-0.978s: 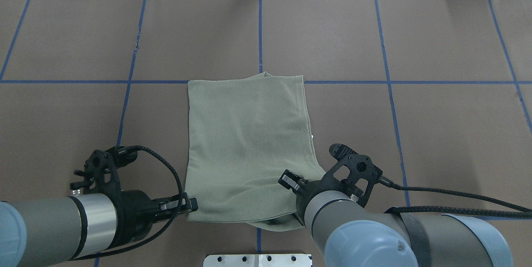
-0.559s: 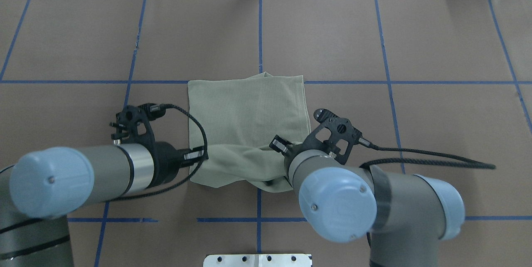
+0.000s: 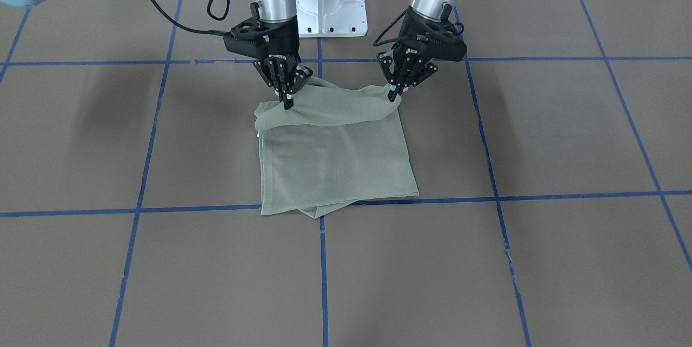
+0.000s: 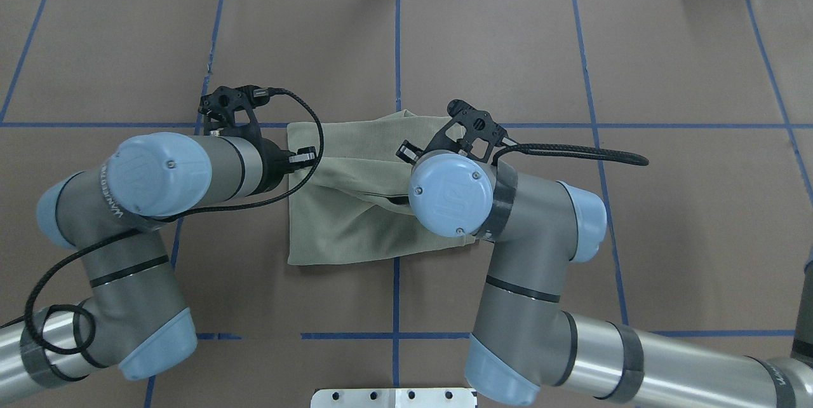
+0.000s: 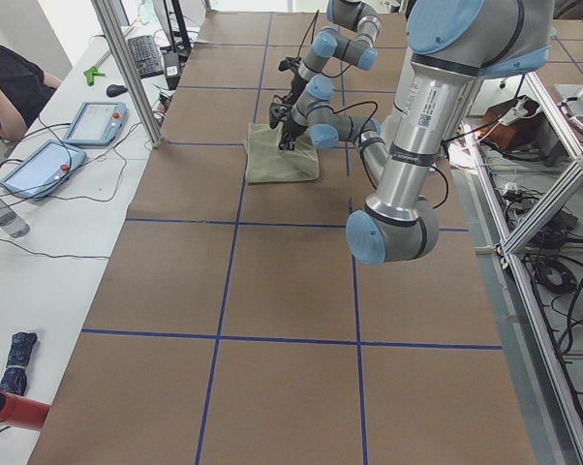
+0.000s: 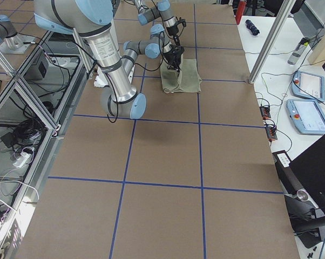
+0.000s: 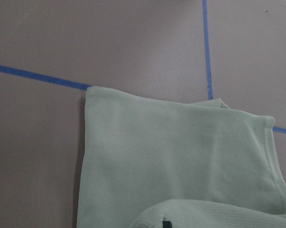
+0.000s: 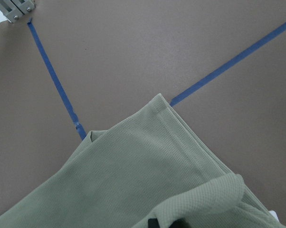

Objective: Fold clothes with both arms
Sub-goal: 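Carry the near edge with both grippers over toward the far edge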

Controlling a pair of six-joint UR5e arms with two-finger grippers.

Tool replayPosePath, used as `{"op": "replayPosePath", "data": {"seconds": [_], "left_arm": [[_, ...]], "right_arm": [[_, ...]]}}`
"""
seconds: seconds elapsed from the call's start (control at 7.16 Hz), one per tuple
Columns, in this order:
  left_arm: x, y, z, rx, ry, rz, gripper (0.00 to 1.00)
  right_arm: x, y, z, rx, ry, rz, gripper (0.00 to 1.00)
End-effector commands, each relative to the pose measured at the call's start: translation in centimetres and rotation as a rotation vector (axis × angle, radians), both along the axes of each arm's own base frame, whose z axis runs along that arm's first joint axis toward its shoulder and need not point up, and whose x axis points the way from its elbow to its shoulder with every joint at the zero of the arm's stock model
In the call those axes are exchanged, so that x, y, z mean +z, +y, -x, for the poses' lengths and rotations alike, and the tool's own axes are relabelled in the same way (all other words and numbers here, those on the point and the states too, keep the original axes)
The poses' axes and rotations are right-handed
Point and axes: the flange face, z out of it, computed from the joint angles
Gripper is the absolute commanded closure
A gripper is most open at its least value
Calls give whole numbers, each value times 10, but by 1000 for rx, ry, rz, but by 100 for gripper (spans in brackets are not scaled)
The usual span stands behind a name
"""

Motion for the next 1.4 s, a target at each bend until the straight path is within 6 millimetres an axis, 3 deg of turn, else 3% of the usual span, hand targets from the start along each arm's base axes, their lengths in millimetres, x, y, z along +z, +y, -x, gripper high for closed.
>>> {"op": "replayPosePath", "data": {"seconds": [0.0,0.28,0.42,0.56,0.7,0.84,0.98,1.12,1.26], "left_arm": [[18,-34,-23,-25,-10,-6,100],[39,-58,-37,-23,-47,-30,100],[46,-61,-41,-20,-62,-30,100],[47,-62,-39,-10,-74,-45,88],[47,-63,-38,23,-108,-97,29],[44,-73,-25,39,-130,-148,0],[42,-92,-3,80,-137,-173,0],[45,-109,25,177,-132,-222,0],[53,-114,39,196,-135,-261,0]], "right_arm": [[3,-42,18,11,2,13,100],[25,-78,32,12,9,3,100],[32,-81,36,13,23,10,100],[33,-87,32,-5,42,-10,63],[34,-94,26,-23,65,-33,1],[32,-109,11,-60,63,-25,0],[25,-114,-1,-129,43,-23,0],[17,-110,-1,-137,28,-29,0],[11,-99,4,-150,17,-38,0]]}}
